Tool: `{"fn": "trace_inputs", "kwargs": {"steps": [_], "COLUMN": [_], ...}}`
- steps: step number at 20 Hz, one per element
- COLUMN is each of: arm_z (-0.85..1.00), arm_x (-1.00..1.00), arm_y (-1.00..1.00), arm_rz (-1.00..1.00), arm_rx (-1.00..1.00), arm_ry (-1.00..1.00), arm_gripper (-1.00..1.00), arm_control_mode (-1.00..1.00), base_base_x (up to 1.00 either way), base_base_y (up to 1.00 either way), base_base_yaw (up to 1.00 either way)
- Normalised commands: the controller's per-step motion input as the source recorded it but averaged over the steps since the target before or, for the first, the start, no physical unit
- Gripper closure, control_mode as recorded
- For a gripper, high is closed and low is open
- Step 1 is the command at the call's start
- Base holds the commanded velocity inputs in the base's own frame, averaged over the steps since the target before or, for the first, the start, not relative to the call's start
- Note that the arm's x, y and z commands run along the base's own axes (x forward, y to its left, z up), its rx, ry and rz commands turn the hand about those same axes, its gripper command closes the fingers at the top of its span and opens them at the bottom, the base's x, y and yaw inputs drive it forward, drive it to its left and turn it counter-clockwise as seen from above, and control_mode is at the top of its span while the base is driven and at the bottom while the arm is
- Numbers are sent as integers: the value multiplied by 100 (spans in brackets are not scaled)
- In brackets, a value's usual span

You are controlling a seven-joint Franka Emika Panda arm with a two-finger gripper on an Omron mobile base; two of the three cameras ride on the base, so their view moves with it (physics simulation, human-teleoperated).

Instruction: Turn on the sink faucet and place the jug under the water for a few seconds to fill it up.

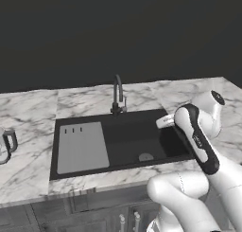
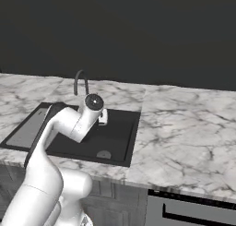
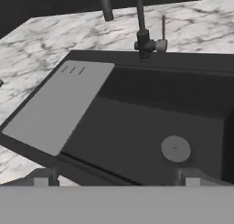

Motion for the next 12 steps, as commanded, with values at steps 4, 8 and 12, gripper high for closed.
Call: {"fn": "trace_inputs", "kwargs": {"steps": [4, 8, 12], "arm_z": [-3, 0, 8], "arm_x": [83, 96, 95], "arm_y": [0, 1, 8], "arm_rz": [27, 25, 19], "arm_rx": [10, 5, 0], "arm_ry": [-16, -6, 0], "arm_gripper": [-100, -100, -100], "arm_control_mode": [-100, -100, -100], "base_base_x": [0, 0, 0], "base_base_y": [0, 0, 0], "base_base_yaw": [0, 0, 0]}}
